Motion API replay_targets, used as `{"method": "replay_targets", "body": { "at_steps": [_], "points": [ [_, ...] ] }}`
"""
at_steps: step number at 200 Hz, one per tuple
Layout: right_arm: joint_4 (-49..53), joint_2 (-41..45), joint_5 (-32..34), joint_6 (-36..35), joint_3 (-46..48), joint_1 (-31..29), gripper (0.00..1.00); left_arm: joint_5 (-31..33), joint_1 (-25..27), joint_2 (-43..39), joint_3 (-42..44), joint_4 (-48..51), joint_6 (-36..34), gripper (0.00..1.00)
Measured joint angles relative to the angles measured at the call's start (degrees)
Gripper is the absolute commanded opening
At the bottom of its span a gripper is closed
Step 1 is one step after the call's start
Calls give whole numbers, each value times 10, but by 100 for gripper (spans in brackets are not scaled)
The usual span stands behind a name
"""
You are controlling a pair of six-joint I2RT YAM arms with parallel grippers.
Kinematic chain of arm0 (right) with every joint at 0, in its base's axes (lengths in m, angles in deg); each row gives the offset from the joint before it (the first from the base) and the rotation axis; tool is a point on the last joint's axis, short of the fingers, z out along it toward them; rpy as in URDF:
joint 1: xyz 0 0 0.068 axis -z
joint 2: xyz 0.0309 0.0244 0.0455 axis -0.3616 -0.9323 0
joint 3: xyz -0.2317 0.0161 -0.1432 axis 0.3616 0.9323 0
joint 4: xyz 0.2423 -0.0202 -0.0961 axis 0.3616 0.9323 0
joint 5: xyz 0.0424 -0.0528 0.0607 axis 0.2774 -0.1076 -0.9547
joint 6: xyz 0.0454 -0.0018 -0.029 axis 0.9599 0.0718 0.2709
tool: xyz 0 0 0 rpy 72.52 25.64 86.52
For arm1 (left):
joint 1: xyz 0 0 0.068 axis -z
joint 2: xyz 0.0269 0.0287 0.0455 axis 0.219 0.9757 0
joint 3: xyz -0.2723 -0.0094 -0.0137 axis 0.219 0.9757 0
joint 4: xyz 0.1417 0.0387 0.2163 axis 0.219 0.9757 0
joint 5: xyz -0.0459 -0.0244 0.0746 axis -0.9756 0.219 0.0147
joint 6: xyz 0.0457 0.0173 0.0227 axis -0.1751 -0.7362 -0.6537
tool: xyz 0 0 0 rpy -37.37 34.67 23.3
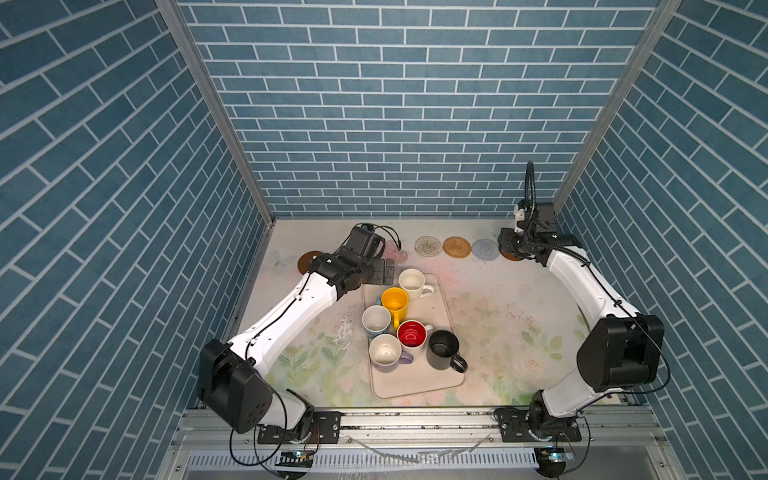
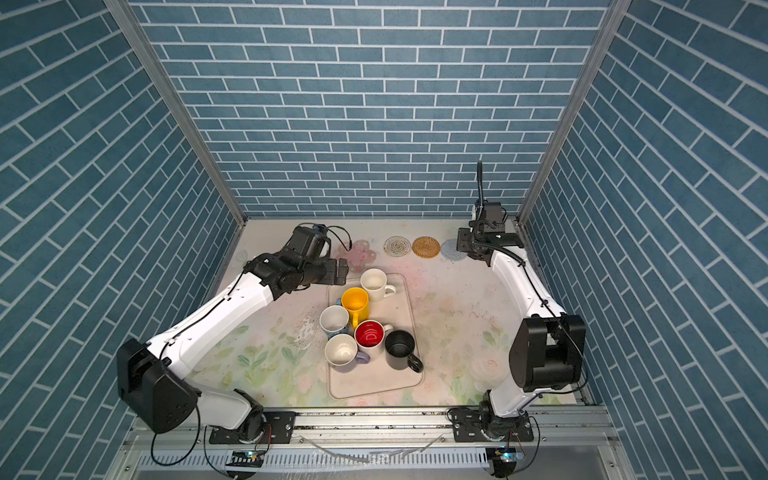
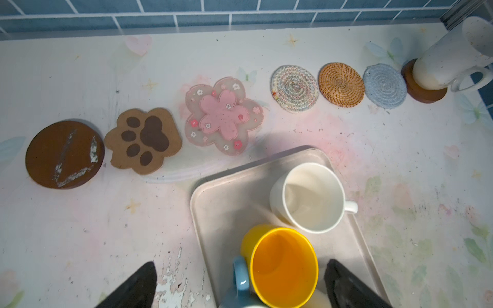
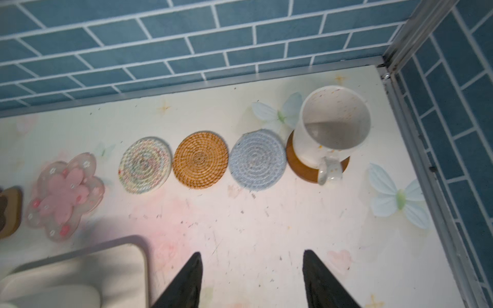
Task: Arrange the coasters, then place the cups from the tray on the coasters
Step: 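Open right gripper and withdraw from the mug while left gripper returns toward tray, then move right gripper over the plain white mug's handle on the tray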
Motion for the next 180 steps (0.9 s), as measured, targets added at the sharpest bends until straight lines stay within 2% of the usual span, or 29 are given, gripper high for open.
{"method": "replay_targets", "body": {
  "at_steps": [29,52,117,180],
  "points": [
    [-6,31,-15,1,48,-44,42,14,0,-53,70,7,4,99],
    [-17,36,-33,3,88,-79,39,24,0,-91,124,14,11,99],
    [-48,28,-94,5,157,-155,52,45,0,-173,267,9,45,99],
    [-116,10,-220,-21,193,-186,60,40,1,-226,352,-40,91,99]
  ]
}}
